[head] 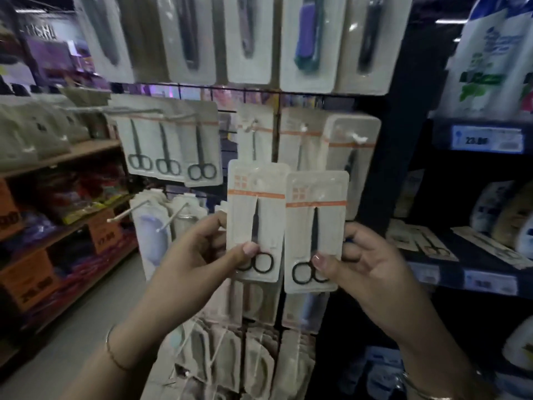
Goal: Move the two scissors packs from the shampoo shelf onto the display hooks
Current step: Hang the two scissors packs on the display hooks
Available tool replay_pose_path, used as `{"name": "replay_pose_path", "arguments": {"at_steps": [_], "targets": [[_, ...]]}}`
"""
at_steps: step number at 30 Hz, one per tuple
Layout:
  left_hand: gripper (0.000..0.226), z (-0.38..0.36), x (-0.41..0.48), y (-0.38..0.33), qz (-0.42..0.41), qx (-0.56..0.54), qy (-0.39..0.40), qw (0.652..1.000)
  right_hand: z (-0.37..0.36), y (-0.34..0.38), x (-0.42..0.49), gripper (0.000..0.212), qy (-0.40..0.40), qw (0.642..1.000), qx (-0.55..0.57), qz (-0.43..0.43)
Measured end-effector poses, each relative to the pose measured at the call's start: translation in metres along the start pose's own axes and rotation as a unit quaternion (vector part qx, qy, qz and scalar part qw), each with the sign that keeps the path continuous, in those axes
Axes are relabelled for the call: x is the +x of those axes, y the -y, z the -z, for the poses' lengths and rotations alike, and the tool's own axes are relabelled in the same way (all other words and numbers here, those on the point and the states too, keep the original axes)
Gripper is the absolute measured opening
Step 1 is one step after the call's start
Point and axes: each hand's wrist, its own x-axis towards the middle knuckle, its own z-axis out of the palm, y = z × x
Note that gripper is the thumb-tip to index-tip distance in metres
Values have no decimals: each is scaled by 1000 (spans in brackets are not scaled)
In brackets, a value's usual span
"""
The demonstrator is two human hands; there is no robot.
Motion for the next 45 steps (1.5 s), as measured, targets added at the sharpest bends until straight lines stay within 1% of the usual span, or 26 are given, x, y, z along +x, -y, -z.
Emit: {"name": "replay_pose_path", "arguments": {"at_steps": [5,10,12,14,18,21,25,34,38,41,45], "targets": [[29,65,8,-6,-7,9,-23,1000,-70,-1,29,23,-11,1000,-11,22],[27,112,14,-10,-32,19,-50,998,-113,2,53,28,-16,998,-43,41],[25,127,18,-12,-51,13,-51,997,-125,3,63,19,-23,997,-63,49],[23,140,23,-13,-62,-2,-49,997,-133,5,72,17,-29,995,-74,55],[27,158,34,-14,-54,-56,-48,996,-144,10,92,17,-42,994,-81,66],[26,166,40,-13,-60,-68,-28,996,-149,9,101,17,-51,993,-80,67],[26,173,45,-7,-59,-62,-13,996,-151,4,106,17,-53,994,-74,56],[22,183,53,-1,-61,-44,-16,997,-153,0,114,13,-72,994,-70,31],[25,183,62,4,-40,-19,-13,999,-151,-2,120,12,-80,994,-75,17],[21,184,74,8,-32,-1,-12,999,-149,-4,128,13,-81,992,-93,13],[21,183,92,14,-4,31,-24,999,-145,-11,142,17,-97,990,-100,-25]]}}
